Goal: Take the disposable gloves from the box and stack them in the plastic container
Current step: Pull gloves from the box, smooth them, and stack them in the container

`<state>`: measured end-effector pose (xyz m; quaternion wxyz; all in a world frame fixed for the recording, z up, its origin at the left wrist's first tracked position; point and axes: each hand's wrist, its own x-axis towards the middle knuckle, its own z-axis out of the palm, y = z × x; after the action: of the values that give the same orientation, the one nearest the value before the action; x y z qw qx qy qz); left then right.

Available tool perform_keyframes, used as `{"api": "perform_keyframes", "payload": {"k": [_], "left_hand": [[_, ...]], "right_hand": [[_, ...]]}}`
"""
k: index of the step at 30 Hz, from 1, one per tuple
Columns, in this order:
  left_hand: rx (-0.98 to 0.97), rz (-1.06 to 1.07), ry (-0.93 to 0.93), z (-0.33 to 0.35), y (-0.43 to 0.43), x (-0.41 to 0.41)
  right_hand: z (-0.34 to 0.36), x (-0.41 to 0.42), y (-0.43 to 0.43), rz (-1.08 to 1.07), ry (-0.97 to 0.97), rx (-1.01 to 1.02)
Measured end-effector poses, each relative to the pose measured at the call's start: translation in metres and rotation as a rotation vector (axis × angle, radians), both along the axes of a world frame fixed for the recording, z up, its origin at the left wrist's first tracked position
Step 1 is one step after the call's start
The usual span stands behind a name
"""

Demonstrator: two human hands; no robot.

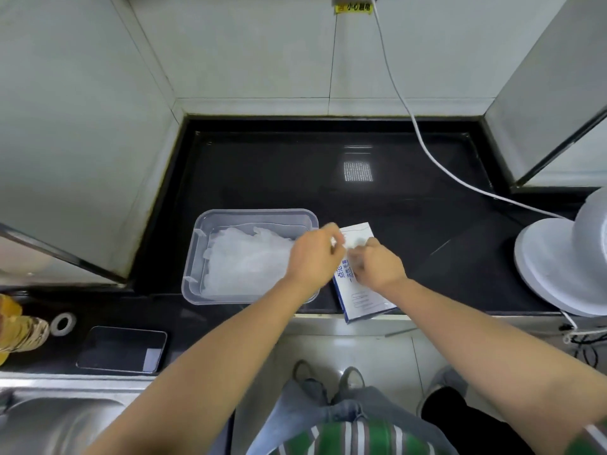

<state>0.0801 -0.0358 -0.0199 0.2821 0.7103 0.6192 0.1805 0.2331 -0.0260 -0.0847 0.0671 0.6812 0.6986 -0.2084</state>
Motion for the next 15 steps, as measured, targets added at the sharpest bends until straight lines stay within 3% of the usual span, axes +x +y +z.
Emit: {"api": "perform_keyframes", "payload": {"k": [6, 11, 15], "left_hand": [[-0.330, -0.122, 0.123, -0.037, -0.023, 0.044], [-0.468, -0.062, 0.170, -0.062, -0.029, 0.045], [-0.448, -0.009, 0.165, -0.071, -0.028, 0.046]], "right_hand": [[-0.005, 0.005, -0.010, -0.079, 0.033, 0.068], [-0.006, 0.012, -0.003, -0.213, 0.368, -0.069], [0.004, 0.026, -0.005, -0.280, 0.681, -0.250]]}}
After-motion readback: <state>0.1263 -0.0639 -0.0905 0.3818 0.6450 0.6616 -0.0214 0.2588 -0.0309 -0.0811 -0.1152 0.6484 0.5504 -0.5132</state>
